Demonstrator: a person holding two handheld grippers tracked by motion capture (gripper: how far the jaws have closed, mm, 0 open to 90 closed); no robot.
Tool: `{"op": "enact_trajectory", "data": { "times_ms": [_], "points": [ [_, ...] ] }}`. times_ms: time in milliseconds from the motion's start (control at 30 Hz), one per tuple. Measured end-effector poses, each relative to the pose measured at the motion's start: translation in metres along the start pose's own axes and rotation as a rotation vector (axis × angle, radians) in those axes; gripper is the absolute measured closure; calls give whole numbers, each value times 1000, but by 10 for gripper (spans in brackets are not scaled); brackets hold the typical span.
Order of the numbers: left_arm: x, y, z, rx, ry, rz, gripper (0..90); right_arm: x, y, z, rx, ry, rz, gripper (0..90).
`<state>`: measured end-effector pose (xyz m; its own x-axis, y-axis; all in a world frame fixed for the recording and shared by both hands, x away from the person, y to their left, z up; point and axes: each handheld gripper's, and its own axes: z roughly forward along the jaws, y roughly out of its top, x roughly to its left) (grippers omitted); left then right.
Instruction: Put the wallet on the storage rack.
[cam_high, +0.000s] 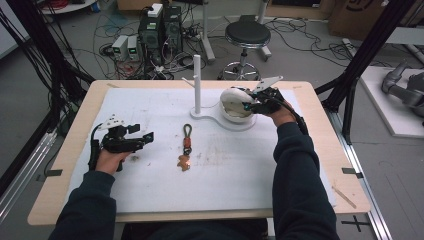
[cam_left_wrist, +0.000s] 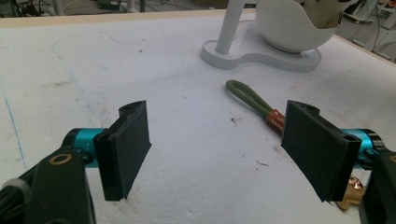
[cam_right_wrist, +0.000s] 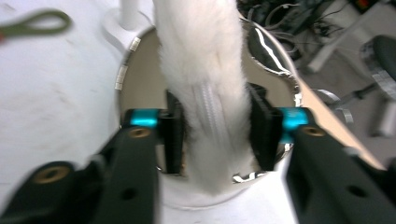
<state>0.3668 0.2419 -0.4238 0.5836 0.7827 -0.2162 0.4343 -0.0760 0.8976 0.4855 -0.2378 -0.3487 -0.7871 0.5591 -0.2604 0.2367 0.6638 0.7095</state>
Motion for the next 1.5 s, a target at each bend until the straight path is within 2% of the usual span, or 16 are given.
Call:
{"op": "enact_trajectory", "data": {
  "times_ms": [33, 133, 300, 400, 467, 600, 667, 733, 767, 900, 967, 1033, 1100, 1167, 1333, 1500],
  "points": [
    [0, 0, 0, 1, 0, 0, 235, 0, 0, -3, -19, 11, 21, 497],
    [0, 0, 1, 0, -3, -2, 235, 0, -2, -14, -105, 32, 72, 555],
    [-1, 0, 2, 4, -9, -1, 235, 6, 5, -18, -177, 33, 39, 760],
    [-1, 0, 1, 3, -7, 0, 235, 13, 12, -8, -96, 12, -39, 797],
    [-1, 0, 1, 2, -6, -3, 235, 16, 14, -4, -62, -2, -58, 797],
    [-1, 0, 1, 4, -10, 2, 235, 15, 12, -1, -61, -4, -25, 796],
    [-1, 0, 1, -1, -8, -4, 235, 13, 12, -3, -71, -6, -7, 753],
    [0, 0, 1, -4, -7, -8, 235, 11, 11, -9, -90, -23, 28, 627],
    [0, 0, 0, -6, -8, -10, 235, 9, 10, -15, -98, -45, 62, 530],
    [0, 0, 1, -9, -12, -11, 235, -1, 1, -35, -116, -101, 167, 399],
    [-1, 0, 1, -14, -13, -10, 235, -1, -11, -50, -154, -156, 220, 384],
    [-2, 1, 1, -23, -13, -13, 235, -2, -20, -60, -134, -146, 272, 339],
    [-3, 2, 1, -39, -11, -16, 235, 2, -35, -70, -167, -159, 307, 326],
    [-3, 3, 1, -56, -2, -17, 233, 9, -52, -78, -163, -166, 349, 294],
    [-4, 4, -1, -72, -5, -17, 194, 26, -87, -83, -134, -153, 409, 268],
    [-8, 4, 1, -63, -7, -2, 195, 39, -109, -79, -117, -167, 420, 249]
  ]
}}
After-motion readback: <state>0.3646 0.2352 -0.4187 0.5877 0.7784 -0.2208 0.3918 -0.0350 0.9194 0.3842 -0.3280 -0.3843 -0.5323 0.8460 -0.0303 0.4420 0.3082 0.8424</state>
